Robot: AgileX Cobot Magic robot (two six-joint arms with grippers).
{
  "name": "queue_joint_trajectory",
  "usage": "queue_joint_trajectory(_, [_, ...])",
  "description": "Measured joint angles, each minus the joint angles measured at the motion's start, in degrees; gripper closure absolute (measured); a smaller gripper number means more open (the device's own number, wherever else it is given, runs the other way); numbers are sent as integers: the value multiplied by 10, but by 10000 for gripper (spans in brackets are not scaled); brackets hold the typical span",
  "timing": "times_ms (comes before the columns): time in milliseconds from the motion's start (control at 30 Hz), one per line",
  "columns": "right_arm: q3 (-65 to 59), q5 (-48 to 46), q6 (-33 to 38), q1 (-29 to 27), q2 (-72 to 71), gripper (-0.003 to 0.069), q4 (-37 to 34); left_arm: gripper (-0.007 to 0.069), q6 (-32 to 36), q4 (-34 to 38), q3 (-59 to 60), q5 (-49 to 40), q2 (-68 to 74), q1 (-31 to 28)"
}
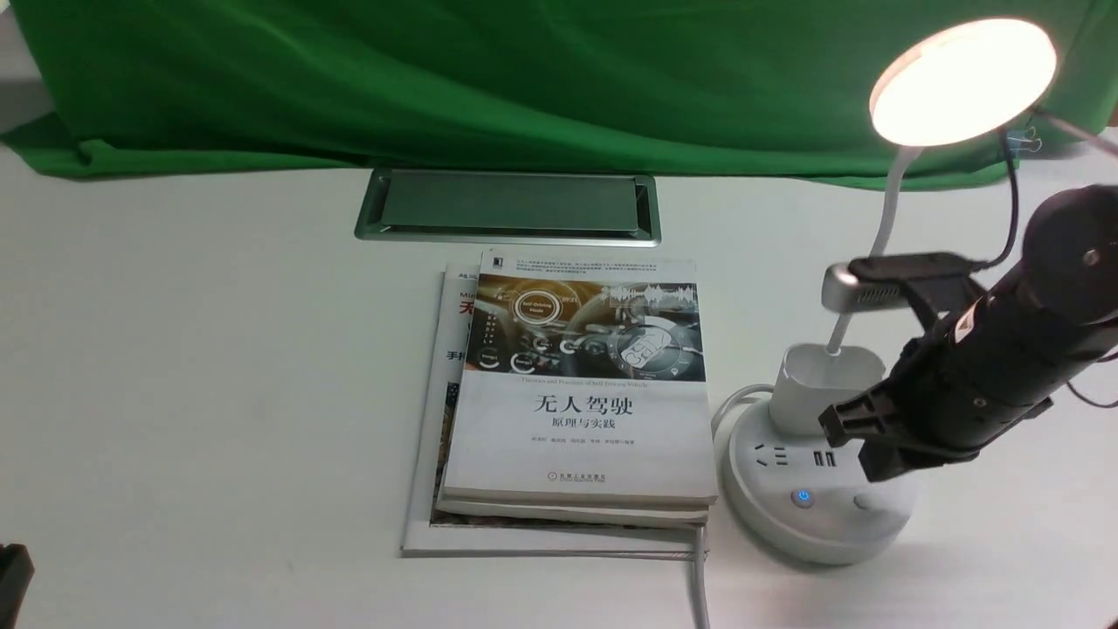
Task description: Turn off the desk lamp on the white desktop by hand.
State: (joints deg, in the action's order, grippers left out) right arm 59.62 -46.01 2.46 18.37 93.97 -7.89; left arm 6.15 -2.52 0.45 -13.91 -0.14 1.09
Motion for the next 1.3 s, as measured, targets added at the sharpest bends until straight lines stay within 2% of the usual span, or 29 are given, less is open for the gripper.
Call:
queue_joint_trajectory(367, [1,6,0,7,56,621,5,605,0,0,0,0,0,0])
queue_joint_trajectory(700, [3,10,2,7,49,621,6,605,0,0,0,0,0,0])
queue_joint_trajectory(933, [-21,-12,2,7,-41,622,14,605,0,0,0,0,0,0])
queue_joint_trajectory(1300, [-173,-26,-2,7,-260,620,20,605,0,0,0,0,0,0])
